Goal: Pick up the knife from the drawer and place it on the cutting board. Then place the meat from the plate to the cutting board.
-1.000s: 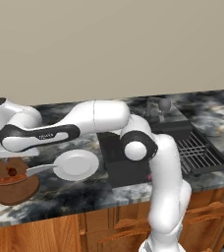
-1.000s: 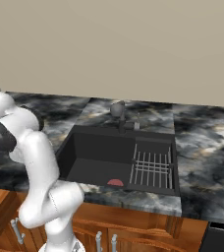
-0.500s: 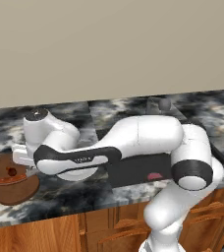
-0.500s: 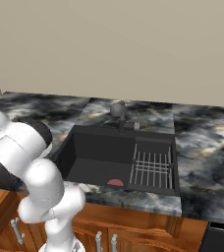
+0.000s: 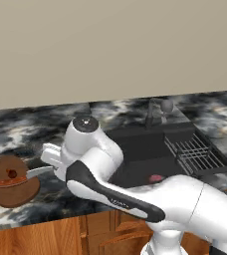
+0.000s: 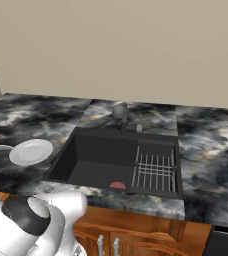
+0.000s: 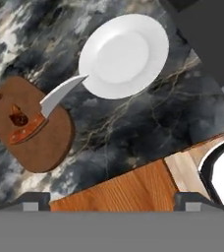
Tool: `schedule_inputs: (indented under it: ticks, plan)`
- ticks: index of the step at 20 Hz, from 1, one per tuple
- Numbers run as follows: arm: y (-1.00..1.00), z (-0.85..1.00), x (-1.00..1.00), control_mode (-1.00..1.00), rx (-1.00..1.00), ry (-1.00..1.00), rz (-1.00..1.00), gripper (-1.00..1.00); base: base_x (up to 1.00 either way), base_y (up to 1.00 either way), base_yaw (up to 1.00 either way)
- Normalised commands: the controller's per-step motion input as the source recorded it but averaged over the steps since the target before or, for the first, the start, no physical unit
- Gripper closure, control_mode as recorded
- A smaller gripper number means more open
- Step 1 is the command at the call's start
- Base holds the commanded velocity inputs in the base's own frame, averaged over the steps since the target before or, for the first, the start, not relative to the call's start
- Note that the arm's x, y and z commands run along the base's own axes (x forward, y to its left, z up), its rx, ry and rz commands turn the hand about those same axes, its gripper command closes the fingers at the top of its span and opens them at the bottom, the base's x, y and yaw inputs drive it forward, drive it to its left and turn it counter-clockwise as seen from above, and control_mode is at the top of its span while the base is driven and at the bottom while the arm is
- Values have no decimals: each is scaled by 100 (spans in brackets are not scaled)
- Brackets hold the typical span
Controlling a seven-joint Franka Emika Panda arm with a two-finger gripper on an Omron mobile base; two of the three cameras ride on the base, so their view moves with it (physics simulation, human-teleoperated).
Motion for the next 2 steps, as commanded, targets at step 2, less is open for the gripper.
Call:
schedule_inputs:
  ticks: [2]
  plan:
    - [-53, 63, -44, -100, 1, -12, -4, -100, 0, 0, 0]
